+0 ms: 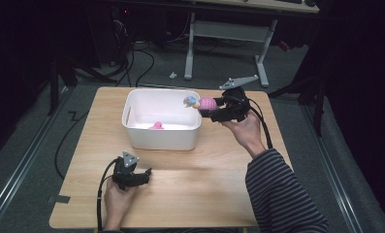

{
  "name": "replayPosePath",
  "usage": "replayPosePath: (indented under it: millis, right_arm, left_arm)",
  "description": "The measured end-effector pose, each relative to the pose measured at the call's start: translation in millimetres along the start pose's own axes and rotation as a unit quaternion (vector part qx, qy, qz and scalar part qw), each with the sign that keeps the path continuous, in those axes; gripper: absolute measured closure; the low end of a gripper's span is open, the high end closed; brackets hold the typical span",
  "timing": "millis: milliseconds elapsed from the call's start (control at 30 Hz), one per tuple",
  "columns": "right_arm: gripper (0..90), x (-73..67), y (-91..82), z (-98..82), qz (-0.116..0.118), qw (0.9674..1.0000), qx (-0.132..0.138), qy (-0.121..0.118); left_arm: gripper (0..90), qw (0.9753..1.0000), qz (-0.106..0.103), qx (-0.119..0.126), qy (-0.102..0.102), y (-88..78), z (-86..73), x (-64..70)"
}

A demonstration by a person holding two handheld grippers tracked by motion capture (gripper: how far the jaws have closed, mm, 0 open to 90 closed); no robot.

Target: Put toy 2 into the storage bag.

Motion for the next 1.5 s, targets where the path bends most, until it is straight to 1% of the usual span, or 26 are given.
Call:
replayPosePath:
  millis: [133,167,300,433,467,567,633,700,767,900,933,967,1033,1167,1300,1433,1500]
  right_arm:
    - [33.7,-2.6,9.4,5.0,0.003,1.0000,-0.008,-0.005]
    - [33.7,-2.6,9.4,5.0,0.003,1.0000,-0.008,-0.005]
    - [33.7,-4.1,19.6,8.6,0.017,0.9998,-0.009,-0.003]
    - [33.7,-5.2,25.6,10.9,0.021,0.9997,-0.013,0.000]
    - [33.6,-6.0,29.9,12.9,0.025,0.9996,-0.014,-0.001]
    - [33.6,-7.1,33.9,15.2,0.027,0.9995,-0.015,-0.003]
    - [33.5,-10.1,39.1,18.5,0.031,0.9993,-0.019,-0.005]
    - [33.4,-12.6,43.3,19.9,0.031,0.9992,-0.022,-0.011]
    - [33.4,-15.3,48.2,20.2,0.031,0.9989,-0.029,-0.018]
    - [33.3,-21.9,59.7,19.3,0.041,0.9980,-0.042,-0.024]
    - [33.3,-21.9,59.7,19.3,0.041,0.9980,-0.042,-0.024]
    - [33.2,-24.4,65.2,19.1,0.045,0.9975,-0.047,-0.027]
    - [33.1,-26.9,70.9,18.6,0.048,0.9971,-0.052,-0.028]
    - [33.1,-32.3,83.5,16.1,0.050,0.9954,-0.072,-0.039]
    - [33.0,-35.2,92.3,13.2,0.058,0.9941,-0.084,-0.037]
    - [32.8,-36.3,95.9,10.9,0.064,0.9933,-0.089,-0.035]
    - [32.7,-37.2,97.2,9.6,0.066,0.9925,-0.097,-0.035]
  left_arm:
    - [21.6,1.0000,0.000,0.000,0.000,0.0,0.0,0.0]
    - [21.6,1.0000,0.000,0.000,0.000,0.0,0.0,0.0]
    - [21.6,1.0000,0.000,0.000,0.000,0.0,0.0,0.0]
    - [21.6,1.0000,0.000,0.000,0.000,0.0,0.0,0.1]
    - [21.6,1.0000,0.000,0.000,0.000,0.0,0.0,0.1]
    - [21.6,1.0000,0.000,0.000,0.000,0.0,0.0,0.1]
    - [21.6,1.0000,0.001,0.000,0.001,0.0,0.0,0.0]
    - [21.6,1.0000,0.001,0.000,0.001,0.0,0.0,0.0]
    - [21.6,1.0000,0.000,0.000,0.001,0.0,0.0,0.0]
    - [21.6,1.0000,0.000,0.000,0.001,0.0,0.0,0.0]
    - [21.6,1.0000,0.000,-0.001,0.001,0.0,0.0,0.0]
    - [21.6,1.0000,0.000,-0.001,0.001,0.0,0.0,-0.1]
    - [21.6,1.0000,0.000,0.000,0.001,0.0,0.0,-0.1]
    - [21.6,1.0000,0.000,0.000,0.000,0.1,0.0,0.0]
    - [21.6,1.0000,0.000,0.000,0.000,0.0,0.0,0.0]
    - [21.6,1.0000,0.000,0.000,0.001,0.0,0.0,0.0]
    - [21.6,1.0000,0.000,0.000,0.001,0.0,0.0,0.0]
Point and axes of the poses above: each handheld gripper's, and its own axes: y roughly forward along the jaws, z roughly out of its top, x roughly to its right, the point moved 3 cm from there along y, roughly forward along the jaws, and after that the axes turned 3 degrees about -y, right-handed, at the moved point
